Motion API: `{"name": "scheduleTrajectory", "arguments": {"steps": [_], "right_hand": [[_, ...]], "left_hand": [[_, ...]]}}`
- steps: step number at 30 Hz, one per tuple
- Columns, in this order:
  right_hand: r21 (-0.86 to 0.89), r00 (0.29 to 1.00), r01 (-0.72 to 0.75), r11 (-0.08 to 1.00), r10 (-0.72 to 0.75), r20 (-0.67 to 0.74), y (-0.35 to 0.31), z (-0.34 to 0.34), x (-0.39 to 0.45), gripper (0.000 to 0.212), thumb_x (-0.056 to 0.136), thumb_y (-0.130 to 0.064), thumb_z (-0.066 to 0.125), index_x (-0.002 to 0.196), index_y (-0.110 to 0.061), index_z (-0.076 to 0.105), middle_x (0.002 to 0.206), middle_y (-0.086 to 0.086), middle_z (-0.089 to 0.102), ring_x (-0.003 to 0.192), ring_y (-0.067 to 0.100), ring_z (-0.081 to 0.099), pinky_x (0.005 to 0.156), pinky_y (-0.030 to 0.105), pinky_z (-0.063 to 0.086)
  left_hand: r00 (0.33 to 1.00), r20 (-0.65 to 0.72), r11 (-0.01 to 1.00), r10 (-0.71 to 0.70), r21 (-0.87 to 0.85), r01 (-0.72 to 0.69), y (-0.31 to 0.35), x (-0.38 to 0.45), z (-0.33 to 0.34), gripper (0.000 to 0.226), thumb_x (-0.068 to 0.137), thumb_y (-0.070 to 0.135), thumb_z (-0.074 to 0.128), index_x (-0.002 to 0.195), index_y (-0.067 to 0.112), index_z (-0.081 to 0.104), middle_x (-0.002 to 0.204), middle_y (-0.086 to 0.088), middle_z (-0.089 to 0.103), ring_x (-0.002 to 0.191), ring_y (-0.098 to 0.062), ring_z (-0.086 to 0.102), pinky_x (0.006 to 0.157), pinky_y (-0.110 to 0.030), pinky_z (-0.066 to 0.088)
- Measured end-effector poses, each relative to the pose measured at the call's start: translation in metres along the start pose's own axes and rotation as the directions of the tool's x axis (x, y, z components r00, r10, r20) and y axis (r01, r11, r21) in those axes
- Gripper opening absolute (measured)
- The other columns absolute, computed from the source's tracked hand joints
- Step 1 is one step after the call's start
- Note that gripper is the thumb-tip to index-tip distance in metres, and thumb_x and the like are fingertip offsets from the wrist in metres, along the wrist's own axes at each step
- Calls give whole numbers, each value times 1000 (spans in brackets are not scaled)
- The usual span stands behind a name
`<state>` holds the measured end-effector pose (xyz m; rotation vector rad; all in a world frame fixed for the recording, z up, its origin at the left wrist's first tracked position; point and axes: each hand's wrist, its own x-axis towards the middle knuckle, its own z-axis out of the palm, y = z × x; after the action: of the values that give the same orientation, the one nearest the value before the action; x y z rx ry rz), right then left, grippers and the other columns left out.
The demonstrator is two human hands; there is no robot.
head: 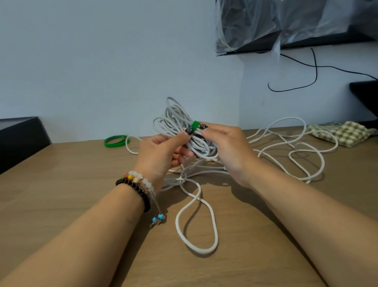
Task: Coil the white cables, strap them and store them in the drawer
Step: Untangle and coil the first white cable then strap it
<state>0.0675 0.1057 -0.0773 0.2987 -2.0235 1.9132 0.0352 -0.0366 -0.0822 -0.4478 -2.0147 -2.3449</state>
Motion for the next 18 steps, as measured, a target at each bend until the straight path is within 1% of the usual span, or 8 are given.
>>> {"name": "scheduleTrajectory", "arguments": {"steps": [2,4,6,8,11,14,17,18], "right_hand": [[4,1000,-4,1000,4,23,0,2,-2,29,97,-11,51,91,-32,71,92,-5,74,89,9,68,80,21,52],[-21,998,12,1000,-11,58,1,2,-5,33,92,-6,54,89,-35,70,95,-3,74,91,11,67,82,24,52],[-55,995,40,998,-35,91,2,2,-10,35,86,-1,57,90,-33,70,97,0,73,88,9,65,78,23,53],[-70,992,69,995,-61,112,4,5,-15,33,79,-2,65,98,-29,69,95,-1,72,84,4,65,72,21,54],[-139,993,113,984,-106,58,9,14,-22,39,75,-5,74,109,-22,64,95,-8,68,85,1,64,70,15,50],[-179,991,117,977,-126,-37,12,21,-29,41,75,-3,72,106,-28,62,95,-13,67,87,-1,63,75,17,52],[-189,989,94,978,-113,-93,12,18,-39,44,74,-1,69,111,-24,65,100,-7,69,94,7,64,81,26,55],[-192,988,95,977,-115,-99,10,17,-44,44,74,0,68,112,-23,65,100,-7,69,94,7,64,79,24,54]], "left_hand": [[1000,-9,1000,6,23,-6,0,0,-2,15,88,15,68,79,2,67,56,-7,66,42,-10,52,46,-16,44],[1000,-7,999,-1,46,1,-1,0,-4,16,89,13,66,77,3,68,55,-6,66,43,-10,51,46,-16,42],[1000,17,996,-18,90,16,-1,0,-7,17,89,13,66,76,2,69,57,-6,67,43,-10,50,49,-18,41],[1000,20,990,-10,143,7,-2,-1,-9,19,89,14,66,76,1,69,57,-5,67,44,-9,49,50,-19,40],[997,-48,981,62,186,-52,-3,-4,-10,26,88,20,69,69,2,67,56,-6,65,45,-11,50,48,-17,43],[984,-99,969,149,215,-125,-2,-8,-11,30,85,24,72,63,6,65,59,-10,66,52,-16,53,50,-18,46],[986,-52,961,157,238,-141,0,-18,-7,28,87,21,70,64,6,64,59,-7,67,49,-10,55,49,-15,45],[987,-30,959,158,244,-146,0,-23,-4,27,88,19,69,65,5,64,59,-6,67,47,-7,56,48,-14,45]]}}
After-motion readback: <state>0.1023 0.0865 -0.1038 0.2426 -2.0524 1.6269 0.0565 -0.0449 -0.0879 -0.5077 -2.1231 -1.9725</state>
